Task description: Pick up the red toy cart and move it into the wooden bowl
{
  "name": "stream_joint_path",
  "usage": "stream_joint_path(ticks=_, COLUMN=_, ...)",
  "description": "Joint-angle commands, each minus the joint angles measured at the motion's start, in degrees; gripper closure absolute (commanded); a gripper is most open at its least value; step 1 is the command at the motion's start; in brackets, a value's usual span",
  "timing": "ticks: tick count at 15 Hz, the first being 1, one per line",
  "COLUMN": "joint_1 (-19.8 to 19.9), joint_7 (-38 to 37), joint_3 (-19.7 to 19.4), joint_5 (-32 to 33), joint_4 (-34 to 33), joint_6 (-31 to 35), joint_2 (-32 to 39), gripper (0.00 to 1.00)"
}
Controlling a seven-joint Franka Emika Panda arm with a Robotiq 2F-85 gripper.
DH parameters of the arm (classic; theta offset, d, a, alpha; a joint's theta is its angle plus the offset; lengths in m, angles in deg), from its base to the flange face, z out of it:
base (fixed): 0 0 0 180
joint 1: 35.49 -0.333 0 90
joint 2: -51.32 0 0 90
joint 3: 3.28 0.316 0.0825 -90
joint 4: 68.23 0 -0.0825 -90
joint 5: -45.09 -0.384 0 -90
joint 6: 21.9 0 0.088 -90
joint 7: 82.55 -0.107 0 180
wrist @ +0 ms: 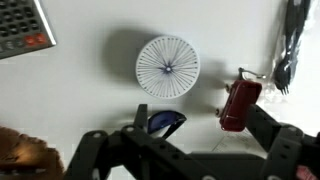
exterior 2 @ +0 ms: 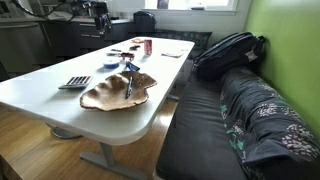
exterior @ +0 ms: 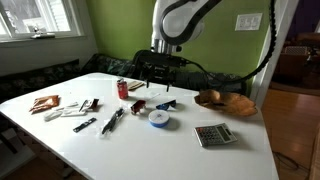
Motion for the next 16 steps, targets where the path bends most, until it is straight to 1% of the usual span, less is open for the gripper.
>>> stream_joint_path(ticks=1, joint_1=-5.9, joint_7=-10.0, joint_3=-5.7, joint_5=0.8, joint_4=-11.1, joint_6=7.8, joint_2=11.1, gripper=0.00)
stream_joint_path(ticks=3, joint_1=-9.3, joint_7=-16.6, joint_3=-9.7, joint_5=2.0, joint_4=-16.2, joint_6=10.7, joint_2=16.4, gripper=0.00)
stream_joint_path(ticks=4, joint_1=-10.7, joint_7=-19.1, joint_3=-11.1, joint_5=2.3, joint_4=-18.9, joint_6=11.0, joint_2=19.1, gripper=0.00)
stream_joint_path(ticks=7, joint_1=-13.1, joint_7=-25.4, joint_3=-14.6, joint_5=3.0, joint_4=-26.9, joint_6=8.1, joint_2=26.0, gripper=0.00)
stream_joint_path(ticks=8, joint_1=-13.3, joint_7=-26.5, joint_3=-15.0, joint_5=3.0, joint_4=-29.0, joint_6=7.3, joint_2=27.8, gripper=0.00)
stream_joint_path(ticks=11, joint_1=-10.8, joint_7=-21.7, joint_3=-11.3, joint_5=1.7, joint_4=-34.6, joint_6=2.6, joint_2=31.5, gripper=0.00)
stream_joint_path(ticks=14, joint_1=-11.2, joint_7=-20.5, joint_3=-11.9, joint_5=2.8, joint_4=-39.8, joint_6=-0.3, joint_2=34.0, gripper=0.00)
stream_joint_path(ticks=15, joint_1=-10.9, joint_7=-19.7, joint_3=-11.1, joint_5=2.1, joint_4=-40.3, joint_6=-1.7, joint_2=33.6, gripper=0.00)
stream_joint_path(ticks=16, joint_1=-11.8, joint_7=-21.2, joint_3=-12.5, joint_5=2.2, joint_4=-35.6, joint_6=1.4, joint_2=31.5, gripper=0.00)
